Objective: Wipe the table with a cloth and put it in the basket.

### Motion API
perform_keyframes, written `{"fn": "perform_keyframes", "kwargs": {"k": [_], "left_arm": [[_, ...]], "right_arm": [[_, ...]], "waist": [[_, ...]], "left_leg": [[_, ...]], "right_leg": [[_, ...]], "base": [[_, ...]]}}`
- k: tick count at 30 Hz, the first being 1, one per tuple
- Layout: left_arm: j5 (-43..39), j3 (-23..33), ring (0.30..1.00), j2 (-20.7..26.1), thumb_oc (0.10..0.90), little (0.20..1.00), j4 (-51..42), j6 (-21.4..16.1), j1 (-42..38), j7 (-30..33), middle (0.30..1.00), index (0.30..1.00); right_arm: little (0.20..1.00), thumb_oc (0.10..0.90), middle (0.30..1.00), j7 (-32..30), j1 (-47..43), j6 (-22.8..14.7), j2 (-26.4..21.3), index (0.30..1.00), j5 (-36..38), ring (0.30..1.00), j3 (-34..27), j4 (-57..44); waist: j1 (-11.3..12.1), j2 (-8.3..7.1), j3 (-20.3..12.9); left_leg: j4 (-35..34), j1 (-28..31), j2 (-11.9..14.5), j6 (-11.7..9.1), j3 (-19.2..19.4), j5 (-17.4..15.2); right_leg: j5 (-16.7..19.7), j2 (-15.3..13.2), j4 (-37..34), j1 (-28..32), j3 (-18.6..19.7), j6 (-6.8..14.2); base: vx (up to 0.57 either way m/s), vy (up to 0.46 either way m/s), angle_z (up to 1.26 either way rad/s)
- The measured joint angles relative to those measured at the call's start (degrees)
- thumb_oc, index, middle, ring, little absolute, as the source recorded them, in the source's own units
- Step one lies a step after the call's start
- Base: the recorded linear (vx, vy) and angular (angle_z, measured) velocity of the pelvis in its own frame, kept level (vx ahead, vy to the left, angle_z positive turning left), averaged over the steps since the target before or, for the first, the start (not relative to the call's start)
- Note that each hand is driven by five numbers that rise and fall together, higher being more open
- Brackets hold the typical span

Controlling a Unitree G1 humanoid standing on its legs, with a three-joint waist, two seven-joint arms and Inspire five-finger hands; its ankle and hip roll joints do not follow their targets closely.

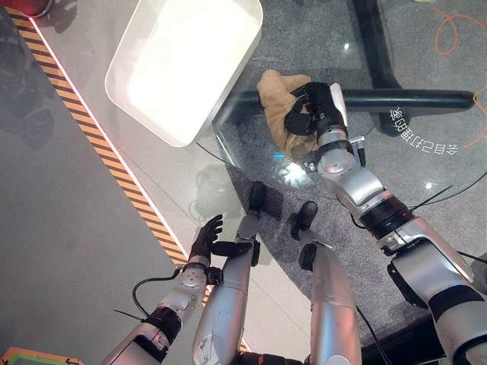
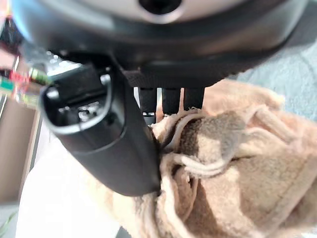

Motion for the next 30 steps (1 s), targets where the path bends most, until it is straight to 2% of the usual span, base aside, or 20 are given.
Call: {"fn": "perform_keyframes", "kwargs": {"k": [6, 10, 19, 30], "left_arm": [[0.00, 0.20, 0.900, 0.48, 0.800, 0.900, 1.15, -1.66, 0.15, -0.04, 0.900, 0.900], [0.01, 0.14, 0.900, 2.28, 0.800, 0.900, 0.90, -2.11, 0.24, -0.26, 0.900, 0.900], [-0.01, 0.03, 0.900, 3.37, 0.800, 0.900, 0.96, -2.30, 0.27, -0.46, 0.900, 0.900], [0.00, 0.07, 0.900, 3.93, 0.800, 0.900, 1.09, -2.31, 0.29, -0.46, 0.900, 0.900]], "right_arm": [[0.200, 0.100, 0.300, -1.33, -0.38, -1.27, -2.56, 0.300, 0.72, 0.300, -2.50, 2.59], [0.200, 0.100, 0.300, -3.05, -0.48, -2.24, -5.25, 0.300, 1.74, 0.300, -5.01, 3.39], [0.200, 0.100, 0.300, -6.71, -0.06, -3.63, -9.26, 0.300, 5.84, 0.300, -7.84, 5.33], [0.200, 0.100, 0.300, -10.46, 2.75, -4.89, -11.38, 0.300, 9.08, 0.300, -11.99, 5.92]], "waist": [[-0.97, -0.59, 0.06], [-2.04, -1.77, 0.16], [-3.28, -2.03, 0.26], [-4.42, -2.13, 0.32]], "left_leg": [[-0.29, -0.06, 0.03, 0.53, 0.95, 0.23], [-0.55, -0.38, -0.06, 0.96, 1.95, 0.11], [-1.04, -0.24, -0.21, 2.44, 3.94, -0.27], [-1.00, 0.35, -0.27, 3.17, 5.47, -0.77]], "right_leg": [[1.00, 0.14, -1.20, -0.09, 1.12, 0.71], [1.53, 0.21, -2.35, -0.48, 1.92, 1.56], [2.86, 0.22, -4.41, -0.44, 4.05, 2.26], [3.17, 0.22, -4.86, -0.31, 5.57, 2.72]], "base": [[-0.03, -0.047, -0.08], [-0.01, -0.030, -0.08], [0.01, -0.029, -0.09], [0.01, -0.016, -0.05]]}}
